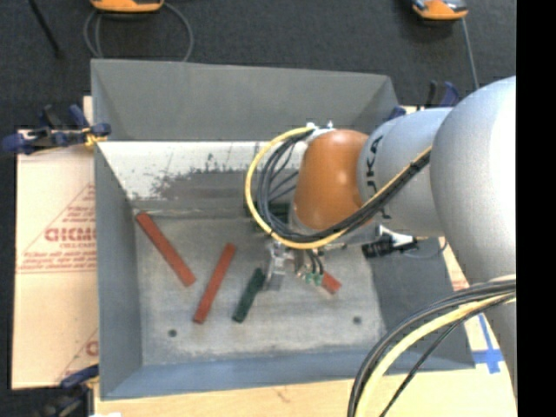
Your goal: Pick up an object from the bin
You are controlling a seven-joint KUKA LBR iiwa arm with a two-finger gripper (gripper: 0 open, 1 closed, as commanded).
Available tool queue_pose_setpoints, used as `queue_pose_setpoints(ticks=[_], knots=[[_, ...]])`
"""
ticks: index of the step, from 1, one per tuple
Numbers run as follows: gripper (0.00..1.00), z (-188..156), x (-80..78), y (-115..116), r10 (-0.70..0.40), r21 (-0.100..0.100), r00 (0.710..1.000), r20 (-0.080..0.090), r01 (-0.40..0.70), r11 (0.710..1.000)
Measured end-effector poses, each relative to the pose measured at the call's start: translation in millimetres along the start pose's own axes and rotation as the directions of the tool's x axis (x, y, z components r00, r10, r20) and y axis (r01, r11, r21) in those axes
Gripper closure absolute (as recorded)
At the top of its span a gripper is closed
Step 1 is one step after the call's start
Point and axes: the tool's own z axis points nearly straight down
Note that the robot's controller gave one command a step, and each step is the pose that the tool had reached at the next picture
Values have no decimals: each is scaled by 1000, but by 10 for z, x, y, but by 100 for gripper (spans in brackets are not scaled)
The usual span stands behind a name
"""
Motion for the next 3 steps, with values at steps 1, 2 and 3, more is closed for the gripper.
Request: queue_pose_setpoints(ticks=[1,2,3], knots=[[0,13,11,0,1,0,1000,-3,-1,1000],[0,-734,-130,461,-511,0,860,2,511,860],[100,-713,-118,452,-507,-3,862,-2,507,862]])
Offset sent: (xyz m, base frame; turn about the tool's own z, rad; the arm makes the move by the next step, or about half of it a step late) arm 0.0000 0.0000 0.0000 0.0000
